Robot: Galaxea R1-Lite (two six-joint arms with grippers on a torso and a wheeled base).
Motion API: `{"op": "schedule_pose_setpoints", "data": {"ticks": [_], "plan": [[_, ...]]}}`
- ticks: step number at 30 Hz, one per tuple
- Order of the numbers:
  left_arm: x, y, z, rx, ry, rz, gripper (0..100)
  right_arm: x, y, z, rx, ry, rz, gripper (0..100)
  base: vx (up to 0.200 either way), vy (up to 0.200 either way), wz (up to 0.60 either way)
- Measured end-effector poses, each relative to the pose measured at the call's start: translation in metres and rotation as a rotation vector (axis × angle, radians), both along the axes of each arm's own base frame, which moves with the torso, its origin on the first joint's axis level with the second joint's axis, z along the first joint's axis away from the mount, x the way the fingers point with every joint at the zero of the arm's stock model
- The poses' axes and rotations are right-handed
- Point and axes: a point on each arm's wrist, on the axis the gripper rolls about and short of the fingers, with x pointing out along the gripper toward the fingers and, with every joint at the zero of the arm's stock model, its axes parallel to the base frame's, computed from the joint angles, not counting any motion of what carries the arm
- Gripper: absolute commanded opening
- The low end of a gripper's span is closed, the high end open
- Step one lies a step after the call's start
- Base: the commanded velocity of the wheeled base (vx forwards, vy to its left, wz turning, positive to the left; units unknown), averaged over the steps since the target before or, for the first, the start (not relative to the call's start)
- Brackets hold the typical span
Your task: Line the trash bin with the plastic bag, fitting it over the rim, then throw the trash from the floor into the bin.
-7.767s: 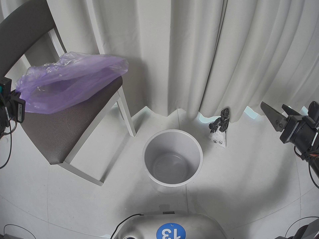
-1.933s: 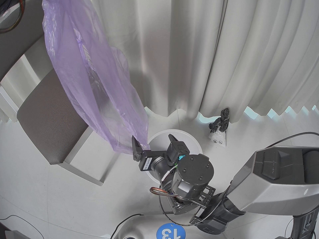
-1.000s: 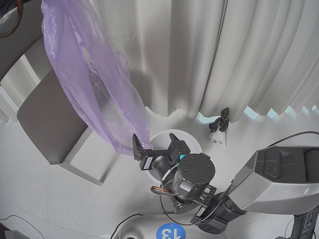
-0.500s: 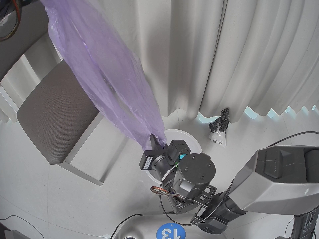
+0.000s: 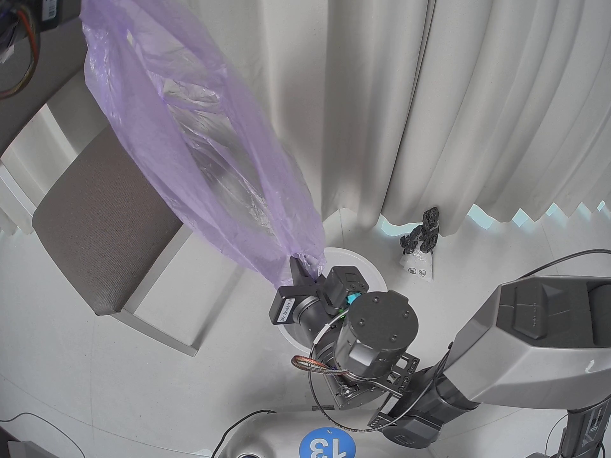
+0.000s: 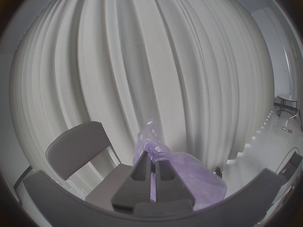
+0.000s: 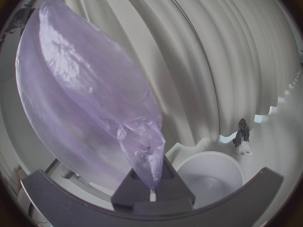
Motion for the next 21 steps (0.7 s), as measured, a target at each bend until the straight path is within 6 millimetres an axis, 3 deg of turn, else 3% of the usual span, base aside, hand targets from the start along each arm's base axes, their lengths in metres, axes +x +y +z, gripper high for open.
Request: {"op": "schedule_pose_setpoints", "data": {"ticks": [9,21], "plan": [[0.008,0.001,-0.016,0.074,0.034,0.05,0,-0.006,-0.024,0.017,-0.028,-0.006,0.009,0,0.0,0.0,0.0],[0.016,0.008,-0.033,0.249,0.117,0.108,0,-0.026,-0.093,0.019,-0.19,0.087,0.026,0,0.0,0.0,0.0]]}}
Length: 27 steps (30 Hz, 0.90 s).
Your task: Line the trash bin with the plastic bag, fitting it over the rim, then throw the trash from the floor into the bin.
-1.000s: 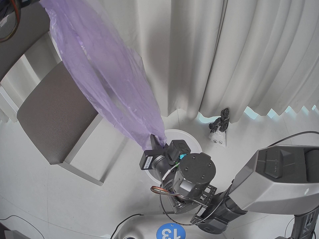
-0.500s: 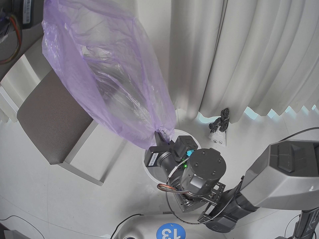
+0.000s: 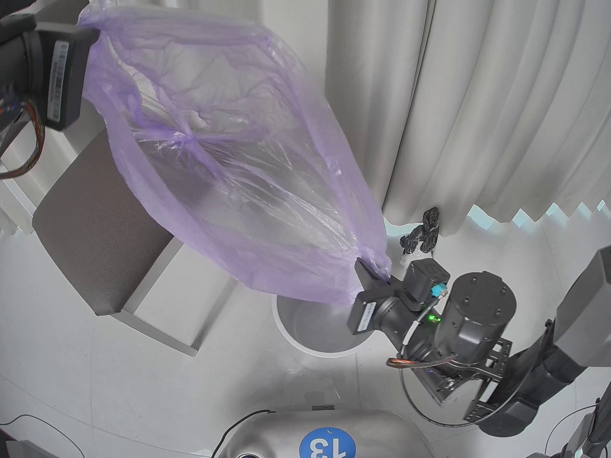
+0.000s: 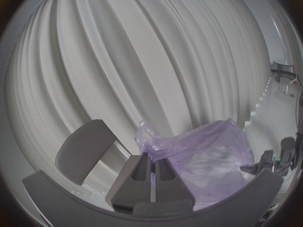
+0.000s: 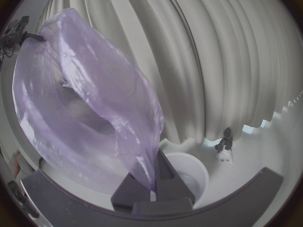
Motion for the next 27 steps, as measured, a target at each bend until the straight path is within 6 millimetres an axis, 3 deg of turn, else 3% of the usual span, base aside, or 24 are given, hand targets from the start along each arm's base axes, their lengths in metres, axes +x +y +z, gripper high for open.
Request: {"op": "schedule_pose_setpoints", "data": {"ticks": [14,27], "plan": [[0.025,0.009,-0.033,0.204,0.129,0.128,0,-0.018,-0.059,-0.023,-0.14,0.105,-0.066,0,0.0,0.0,0.0],[0.053,-0.016,-0.057,0.245,0.182,0.129,0,-0.014,-0.071,-0.024,-0.138,0.107,-0.111,0,0.0,0.0,0.0]]}}
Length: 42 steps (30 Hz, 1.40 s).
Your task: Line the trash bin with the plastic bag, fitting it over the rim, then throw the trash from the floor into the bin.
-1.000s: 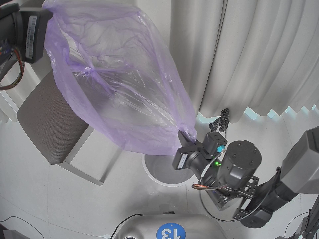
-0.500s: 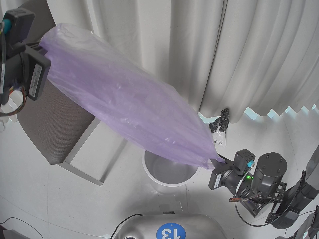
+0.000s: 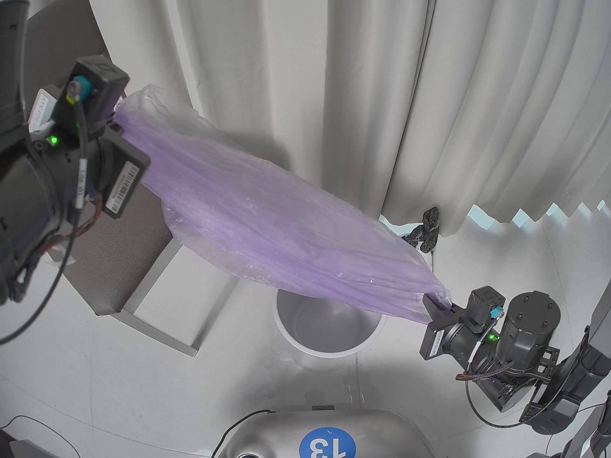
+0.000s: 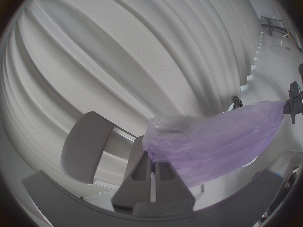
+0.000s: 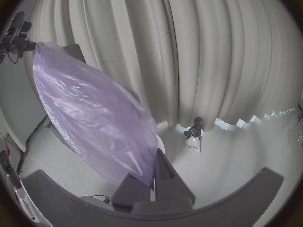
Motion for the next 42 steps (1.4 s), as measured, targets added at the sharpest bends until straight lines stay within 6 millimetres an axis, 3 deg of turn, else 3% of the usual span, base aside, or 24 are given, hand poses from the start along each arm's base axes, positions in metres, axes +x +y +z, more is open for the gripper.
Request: {"op": "schedule_pose_setpoints", "data": {"ticks": [12,19,29,37,42], "plan": [[0.033,-0.027,-0.024,-0.051,0.084,-0.121,0,0.012,-0.019,0.004,-0.012,-0.01,-0.031,0,0.0,0.0,0.0],[0.053,-0.028,-0.047,-0.275,0.19,-0.214,0,0.021,-0.032,0.005,-0.019,-0.015,-0.044,0,0.0,0.0,0.0],[0.049,-0.032,-0.074,-0.544,0.315,-0.325,0,0.027,-0.036,0.012,0.009,-0.05,-0.015,0,0.0,0.0,0.0],[0.045,-0.033,-0.078,-0.737,0.203,-0.428,0,0.024,-0.039,0.019,0.026,-0.073,0.01,0,0.0,0.0,0.0],[0.037,-0.031,-0.096,-0.816,0.143,-0.482,0,0.022,-0.038,0.024,0.025,-0.089,0.036,0,0.0,0.0,0.0]]}}
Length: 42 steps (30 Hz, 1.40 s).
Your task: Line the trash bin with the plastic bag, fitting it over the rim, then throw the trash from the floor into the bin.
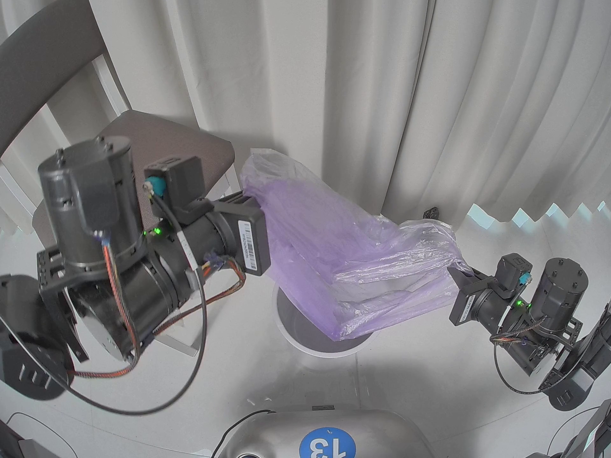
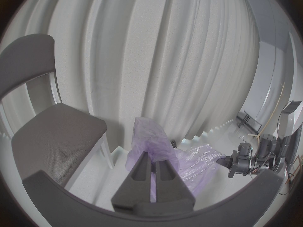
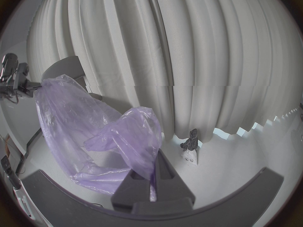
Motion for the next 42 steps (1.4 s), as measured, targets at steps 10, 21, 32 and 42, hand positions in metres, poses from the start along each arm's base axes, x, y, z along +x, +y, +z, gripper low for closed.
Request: {"op": "schedule_pose_setpoints", "data": {"ticks": [10,21,32,42], "plan": [[-0.01,0.0,-0.033,-0.066,0.005,-0.029,0,0.001,0.022,0.018,-0.065,0.01,0.149,0,0.0,0.0,0.0],[-0.011,-0.006,-0.058,-0.161,-0.011,-0.052,0,-0.011,0.005,0.043,-0.01,-0.02,0.197,0,0.0,0.0,0.0],[-0.013,-0.002,-0.082,-0.16,0.025,-0.053,0,-0.021,0.004,0.041,-0.02,0.021,0.224,0,0.0,0.0,0.0],[-0.012,-0.002,-0.088,-0.144,0.044,-0.074,0,-0.015,0.014,0.017,-0.066,0.105,0.241,0,0.0,0.0,0.0]]}}
